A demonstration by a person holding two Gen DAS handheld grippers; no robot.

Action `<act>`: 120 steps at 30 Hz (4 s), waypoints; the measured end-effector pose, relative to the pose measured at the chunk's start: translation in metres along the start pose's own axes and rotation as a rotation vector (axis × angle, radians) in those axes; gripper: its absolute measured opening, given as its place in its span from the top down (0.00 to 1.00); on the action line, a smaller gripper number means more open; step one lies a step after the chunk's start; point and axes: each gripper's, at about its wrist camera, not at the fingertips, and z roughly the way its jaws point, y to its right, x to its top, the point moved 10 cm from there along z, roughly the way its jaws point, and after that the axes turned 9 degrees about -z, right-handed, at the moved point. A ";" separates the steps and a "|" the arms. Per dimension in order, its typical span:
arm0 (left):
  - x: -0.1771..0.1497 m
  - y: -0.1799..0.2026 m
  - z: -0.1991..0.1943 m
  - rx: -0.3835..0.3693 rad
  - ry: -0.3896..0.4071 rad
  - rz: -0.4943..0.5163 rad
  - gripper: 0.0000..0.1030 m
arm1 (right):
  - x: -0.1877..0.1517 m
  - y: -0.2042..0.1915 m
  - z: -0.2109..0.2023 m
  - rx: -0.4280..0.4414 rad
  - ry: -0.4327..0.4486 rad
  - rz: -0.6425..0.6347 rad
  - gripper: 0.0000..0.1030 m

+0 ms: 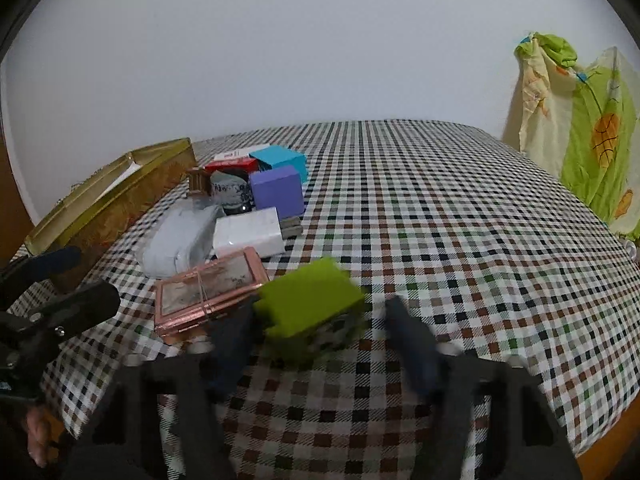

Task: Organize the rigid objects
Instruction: 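Close the right gripper on the lime-green block while the left gripper approaches the rose-gold box, then grasp the rose-gold box with the left gripper while the right gripper holds the green block, then lift the rose-gold box with the left gripper while the right gripper lifts the green block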

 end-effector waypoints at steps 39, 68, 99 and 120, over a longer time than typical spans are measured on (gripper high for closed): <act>-0.020 0.065 0.039 -0.118 -0.183 0.158 0.51 | -0.009 0.032 -0.016 0.017 0.092 0.101 0.49; 0.007 0.048 0.011 -0.158 0.010 0.140 0.56 | 0.017 0.014 -0.030 0.033 0.175 0.064 0.49; 0.034 0.011 -0.009 -0.096 0.137 0.101 0.59 | 0.047 -0.011 -0.034 0.072 0.248 0.028 0.49; 0.030 -0.010 0.008 -0.087 0.040 0.073 0.77 | 0.056 -0.023 -0.030 0.088 0.244 0.016 0.49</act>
